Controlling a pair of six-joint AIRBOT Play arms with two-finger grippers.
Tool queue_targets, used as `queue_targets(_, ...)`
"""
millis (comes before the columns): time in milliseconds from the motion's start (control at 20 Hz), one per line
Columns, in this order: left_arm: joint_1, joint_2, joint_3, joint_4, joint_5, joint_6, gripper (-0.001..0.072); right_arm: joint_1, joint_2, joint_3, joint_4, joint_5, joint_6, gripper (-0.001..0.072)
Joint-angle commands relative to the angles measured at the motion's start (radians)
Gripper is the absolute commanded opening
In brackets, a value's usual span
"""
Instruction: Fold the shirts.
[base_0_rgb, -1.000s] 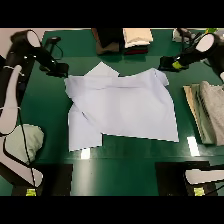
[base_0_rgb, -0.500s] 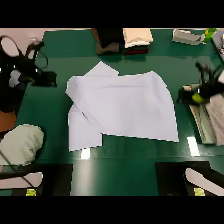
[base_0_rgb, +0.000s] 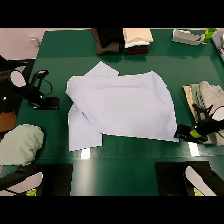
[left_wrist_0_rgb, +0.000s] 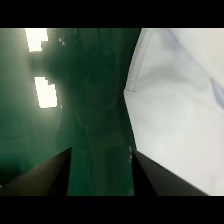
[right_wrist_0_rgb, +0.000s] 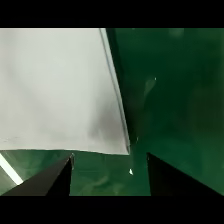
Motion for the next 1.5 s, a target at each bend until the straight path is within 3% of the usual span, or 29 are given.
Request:
queue_targets(0, 0.000, 0.009, -0.026, -0.004, 0.021, 0.000, 0.0430, -0.006, 0.011, -0.054, 0.059, -0.054, 0.010, 0.0505)
queue_targets(200, 0.001, 0.009, -0.026, -0.004, 0.020, 0.000, 0.0430, -0.005, -0.072, -0.053, 0.093, -0.091, 0.011, 0.0427)
queue_targets(250, 0.000, 0.009, -0.026, -0.004, 0.021, 0.000, 0.0430, -0.005, -0.092, -0.053, 0.094, -0.103, 0.011, 0.0361)
queue_targets(400, 0.000, 0.008, -0.026, -0.035, 0.047, 0.001, 0.0431, -0.005, -0.110, -0.051, 0.093, -0.113, 0.011, 0.0021)
queue_targets(600, 0.000, 0.007, -0.065, -0.145, 0.149, 0.077, 0.0432, -0.005, -0.037, -0.050, 0.079, -0.119, 0.011, 0.0020)
queue_targets(850, 0.000, 0.001, -0.210, -0.196, 0.319, 0.109, 0.0450, -0.005, 0.021, -0.049, 0.075, -0.117, 0.011, 0.0020)
queue_targets(1050, 0.000, -0.087, -0.219, -0.263, 0.328, 0.134, 0.0450, -0.005, -0.026, -0.049, 0.076, -0.098, 0.011, 0.0020)
queue_targets(1150, 0.000, -0.113, -0.219, -0.341, 0.323, 0.193, 0.0450, -0.004, -0.053, -0.049, 0.083, -0.106, 0.011, 0.0020)
queue_targets(1450, -0.068, -0.117, -0.219, -0.331, 0.341, 0.211, 0.0429, -0.004, -0.076, -0.047, 0.083, -0.118, 0.011, 0.0020)
